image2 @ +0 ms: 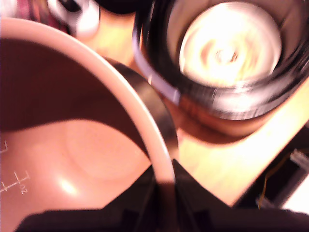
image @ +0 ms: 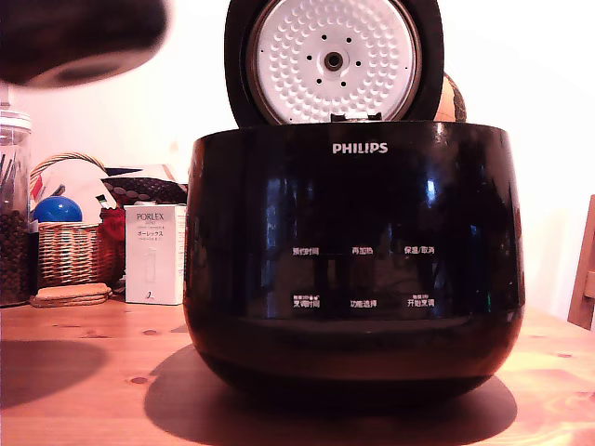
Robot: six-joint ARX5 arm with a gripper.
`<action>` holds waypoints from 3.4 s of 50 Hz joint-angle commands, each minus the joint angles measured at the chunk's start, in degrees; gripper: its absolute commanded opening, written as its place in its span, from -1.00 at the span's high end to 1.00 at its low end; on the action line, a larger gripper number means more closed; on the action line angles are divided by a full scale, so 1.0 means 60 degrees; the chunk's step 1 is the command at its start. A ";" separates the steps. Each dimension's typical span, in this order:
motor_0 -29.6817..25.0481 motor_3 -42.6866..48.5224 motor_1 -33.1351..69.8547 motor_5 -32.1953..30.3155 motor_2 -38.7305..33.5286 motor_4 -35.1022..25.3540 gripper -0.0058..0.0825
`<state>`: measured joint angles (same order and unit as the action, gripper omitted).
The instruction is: Place the pot you are holding inside the rice cooker
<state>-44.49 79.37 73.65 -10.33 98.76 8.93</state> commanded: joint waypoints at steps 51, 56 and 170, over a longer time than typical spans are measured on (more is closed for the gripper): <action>-0.2699 -0.0273 0.3468 -0.0612 0.2845 -0.0419 0.92; -0.2732 -0.0273 0.3829 -0.0947 0.3155 -0.0448 0.92; -0.2186 -0.0280 0.6298 -0.0368 0.3410 -0.0586 0.92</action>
<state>-58.22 78.74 111.18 -13.76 118.08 2.11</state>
